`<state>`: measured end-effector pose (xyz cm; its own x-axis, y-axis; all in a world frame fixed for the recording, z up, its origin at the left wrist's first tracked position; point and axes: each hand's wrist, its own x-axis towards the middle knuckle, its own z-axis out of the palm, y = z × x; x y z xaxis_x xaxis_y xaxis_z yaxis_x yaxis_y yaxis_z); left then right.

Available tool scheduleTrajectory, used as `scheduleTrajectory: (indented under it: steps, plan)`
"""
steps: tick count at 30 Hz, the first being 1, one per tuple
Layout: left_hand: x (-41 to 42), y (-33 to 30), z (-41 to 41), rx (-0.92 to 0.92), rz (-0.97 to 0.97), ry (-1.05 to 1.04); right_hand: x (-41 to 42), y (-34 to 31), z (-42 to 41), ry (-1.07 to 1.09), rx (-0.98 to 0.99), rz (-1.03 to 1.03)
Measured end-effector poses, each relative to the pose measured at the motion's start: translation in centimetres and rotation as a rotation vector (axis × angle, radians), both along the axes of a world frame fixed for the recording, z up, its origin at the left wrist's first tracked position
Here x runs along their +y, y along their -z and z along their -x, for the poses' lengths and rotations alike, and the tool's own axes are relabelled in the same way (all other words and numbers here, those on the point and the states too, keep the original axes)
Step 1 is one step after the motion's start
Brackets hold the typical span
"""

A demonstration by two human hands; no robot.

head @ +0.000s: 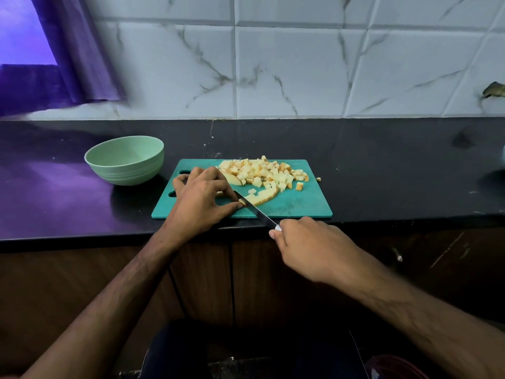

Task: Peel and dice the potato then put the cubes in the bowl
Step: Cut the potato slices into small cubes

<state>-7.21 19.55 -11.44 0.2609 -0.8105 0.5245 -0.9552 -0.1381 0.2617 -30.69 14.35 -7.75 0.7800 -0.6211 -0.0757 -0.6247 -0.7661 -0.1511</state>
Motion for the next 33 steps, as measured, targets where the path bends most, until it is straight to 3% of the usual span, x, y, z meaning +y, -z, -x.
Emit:
scheduleTrajectory:
  steps: [2,7,13,16,23,28,33]
  plan:
    - [0.0,0.0,0.0,-0.004,-0.003,-0.012,-0.4,-0.3,-0.3,0.002,0.026,-0.004]
    - [0.4,0.2,0.0,-0.070,0.004,-0.002,-2.7,-3.2,1.7,0.044,-0.025,-0.280]
    - [1.1,0.2,-2.7,-0.042,0.082,-0.047,-3.6,-4.0,4.1,-0.045,0.020,-0.098]
    - [1.2,0.1,-4.1,-0.080,-0.005,-0.060,-2.8,-2.9,3.3,-0.142,0.134,0.044]
    - [1.0,-0.2,-5.8,-0.129,-0.163,-0.022,-6.6,-0.9,1.4,-0.179,0.151,0.262]
    - [0.0,-1.2,-6.7,-0.102,-0.270,0.012,-9.5,-1.6,1.2,-0.143,0.168,0.242]
    - [-1.1,-1.8,-5.7,-0.050,-0.307,0.200,-10.8,-1.4,0.8,-0.096,0.103,0.120]
